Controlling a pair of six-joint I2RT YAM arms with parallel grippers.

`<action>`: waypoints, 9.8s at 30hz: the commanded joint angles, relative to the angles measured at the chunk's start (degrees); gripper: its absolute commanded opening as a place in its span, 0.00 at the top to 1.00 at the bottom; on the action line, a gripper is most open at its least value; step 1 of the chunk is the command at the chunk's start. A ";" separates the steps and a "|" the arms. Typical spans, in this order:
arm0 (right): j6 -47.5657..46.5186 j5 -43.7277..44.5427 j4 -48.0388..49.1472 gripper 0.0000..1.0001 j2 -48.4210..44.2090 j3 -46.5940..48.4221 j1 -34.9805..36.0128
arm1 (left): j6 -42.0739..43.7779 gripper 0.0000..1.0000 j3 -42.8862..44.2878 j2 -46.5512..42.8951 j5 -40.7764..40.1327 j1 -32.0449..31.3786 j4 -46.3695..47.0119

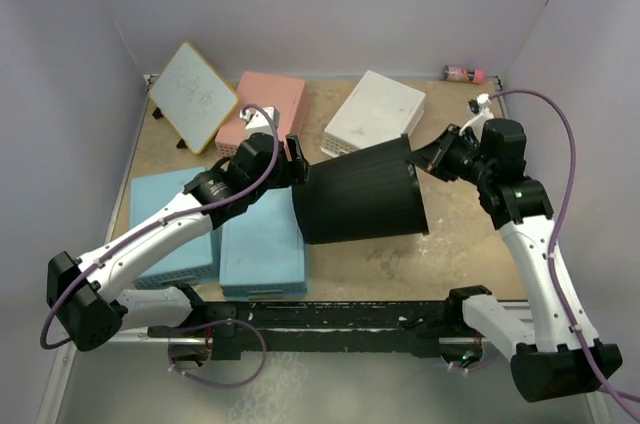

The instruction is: Turn the large container upside down

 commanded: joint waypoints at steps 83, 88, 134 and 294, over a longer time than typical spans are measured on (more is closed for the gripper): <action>-7.63 9.89 -6.80 0.80 -8.70 -19.78 0.27 | -19.15 0.29 6.05 4.48 43.81 2.85 28.30; -5.50 8.59 -5.46 0.75 -9.52 -21.57 0.25 | -18.68 0.29 8.51 4.95 43.92 2.85 28.00; 0.97 6.31 10.04 0.54 -6.00 -30.99 0.25 | -19.21 0.29 12.07 10.47 44.41 0.51 33.83; -30.00 -6.83 -9.07 0.14 -13.80 -9.53 5.71 | -6.19 0.30 -23.16 -9.67 61.28 -7.38 25.69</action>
